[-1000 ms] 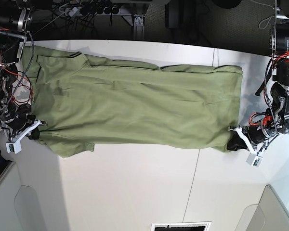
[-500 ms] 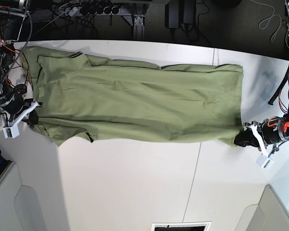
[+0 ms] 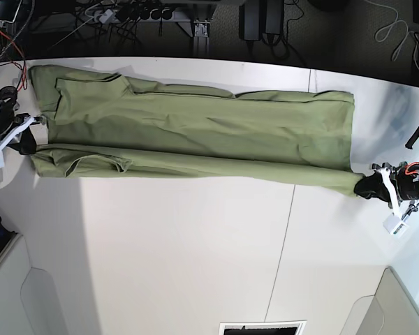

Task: Layout the t-shirt on the table in an organized manner, then fold the t-shirt properly
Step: 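Lift the hem-side edge with both grippers and fold it over the shirt, then release the folded edge and open both grippers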

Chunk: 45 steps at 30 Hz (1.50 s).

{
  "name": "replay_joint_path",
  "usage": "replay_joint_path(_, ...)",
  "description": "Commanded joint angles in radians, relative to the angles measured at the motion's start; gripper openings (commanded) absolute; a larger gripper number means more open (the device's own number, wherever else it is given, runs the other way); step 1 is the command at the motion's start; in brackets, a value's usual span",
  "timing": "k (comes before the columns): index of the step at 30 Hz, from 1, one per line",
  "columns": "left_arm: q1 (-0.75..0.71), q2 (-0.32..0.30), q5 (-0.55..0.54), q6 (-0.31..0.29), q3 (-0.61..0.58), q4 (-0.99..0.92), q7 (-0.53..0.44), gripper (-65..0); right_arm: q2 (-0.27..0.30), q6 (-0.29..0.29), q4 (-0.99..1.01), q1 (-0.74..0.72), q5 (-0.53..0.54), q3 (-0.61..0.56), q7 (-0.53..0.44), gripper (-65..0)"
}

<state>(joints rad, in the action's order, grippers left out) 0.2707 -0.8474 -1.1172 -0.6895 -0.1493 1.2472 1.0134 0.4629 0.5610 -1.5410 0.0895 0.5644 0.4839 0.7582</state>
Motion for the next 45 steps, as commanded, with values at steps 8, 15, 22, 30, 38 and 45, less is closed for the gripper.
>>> replay_joint_path(8, -0.066, -0.034, -0.099, -0.009, 0.011, 0.013, 0.069, -65.0, 0.024, 0.005, -0.043, 0.072, 0.072, 0.043, 0.024, -65.0)
replay_joint_path(15, -0.139, -0.031, -0.131, -0.009, 0.011, 0.018, 0.056, -64.7, 0.021, 0.004, -0.047, 0.142, 0.085, 0.042, 0.025, -65.0)
replay_joint_path(22, -0.138, -0.029, -0.190, -0.009, 0.018, 0.018, 0.037, -45.0, 0.021, 0.000, -0.047, 0.150, 0.093, 0.044, 0.033, -42.5)
replay_joint_path(30, -0.217, -0.012, -0.278, -0.009, 0.298, 0.013, 0.038, -36.3, 0.021, 0.000, -0.060, 0.150, 0.163, 0.110, 0.035, -42.5)
replay_joint_path(38, -0.373, 0.112, -0.289, -0.009, 0.478, -0.011, 0.037, -34.9, 0.016, 0.001, -0.062, 0.136, 0.202, 0.154, 0.032, -42.5)
replay_joint_path(45, -0.409, 0.226, -0.184, -0.009, 0.535, -0.023, -0.029, -34.8, 0.016, 0.001, -0.062, 0.136, 0.203, 0.153, 0.032, -42.5)
